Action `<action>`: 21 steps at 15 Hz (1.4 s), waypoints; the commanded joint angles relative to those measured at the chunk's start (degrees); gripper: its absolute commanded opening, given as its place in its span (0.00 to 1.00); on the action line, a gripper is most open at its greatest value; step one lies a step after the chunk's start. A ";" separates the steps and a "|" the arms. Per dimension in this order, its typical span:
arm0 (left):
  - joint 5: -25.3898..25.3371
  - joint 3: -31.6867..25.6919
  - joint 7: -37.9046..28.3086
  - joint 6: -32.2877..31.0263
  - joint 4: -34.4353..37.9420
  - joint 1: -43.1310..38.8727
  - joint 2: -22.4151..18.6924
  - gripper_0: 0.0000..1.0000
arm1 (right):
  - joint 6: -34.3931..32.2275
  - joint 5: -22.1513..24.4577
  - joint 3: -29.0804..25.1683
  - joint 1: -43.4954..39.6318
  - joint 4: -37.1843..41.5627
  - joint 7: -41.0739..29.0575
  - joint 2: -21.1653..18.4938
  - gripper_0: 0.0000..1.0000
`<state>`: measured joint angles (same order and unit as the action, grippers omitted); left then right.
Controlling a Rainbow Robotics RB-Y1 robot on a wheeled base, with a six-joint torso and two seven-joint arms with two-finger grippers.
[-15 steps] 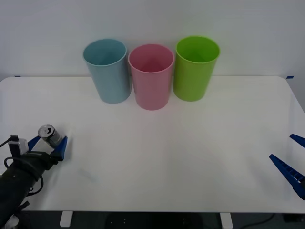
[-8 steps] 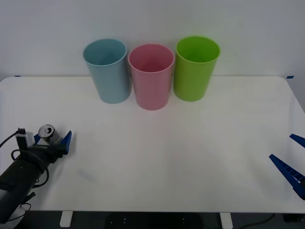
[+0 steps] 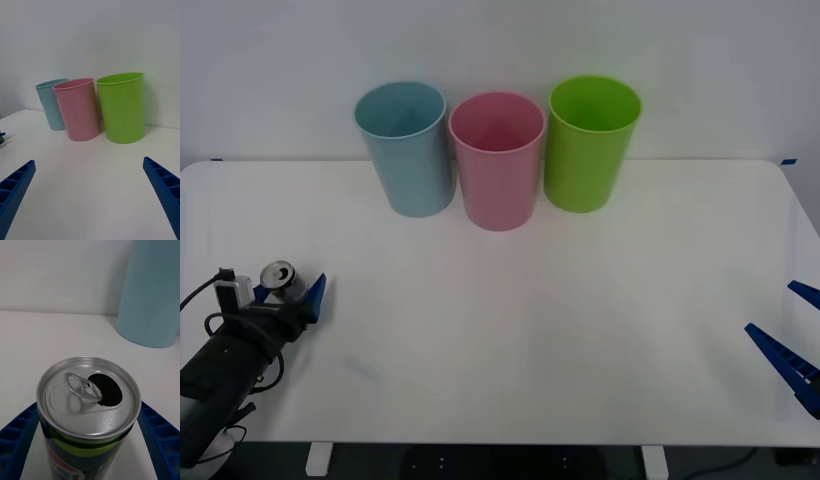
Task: Grasp the object on the table and drop it into the matching bin: aluminum can to the light blue bin, PET bottle to the pink bin.
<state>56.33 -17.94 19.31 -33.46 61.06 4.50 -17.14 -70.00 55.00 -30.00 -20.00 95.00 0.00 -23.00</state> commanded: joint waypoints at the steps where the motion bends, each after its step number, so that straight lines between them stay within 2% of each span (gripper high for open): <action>1: -0.08 -0.08 0.56 -0.03 0.02 -0.01 0.00 0.00 | 0.00 0.00 0.00 0.00 0.00 0.00 0.00 1.00; 7: -0.43 -0.16 1.17 -0.11 0.20 -0.01 -0.09 0.00 | 0.00 0.00 0.00 0.00 0.00 0.00 0.00 1.00; 10: -0.52 -1.22 0.73 -2.14 1.52 -0.28 -0.09 0.00 | 0.00 0.00 0.00 0.00 0.00 0.00 0.00 1.00; 16: -0.43 -0.78 -2.34 -2.14 14.26 -5.38 -0.09 0.00 | 0.00 0.00 0.00 0.00 0.00 0.00 0.00 1.00; 19: -0.43 -0.78 -4.28 -1.87 17.95 -5.64 -0.09 0.00 | 0.00 0.00 0.00 0.00 0.00 0.00 0.00 1.00; 21: 0.45 -0.69 -8.23 -1.17 20.85 -5.73 -0.09 0.00 | 0.00 0.00 0.00 0.00 0.00 0.00 0.00 1.00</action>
<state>56.26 -18.65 12.84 -34.86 80.70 -1.22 -17.22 -70.00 55.00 -30.00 -20.00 95.00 0.01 -23.00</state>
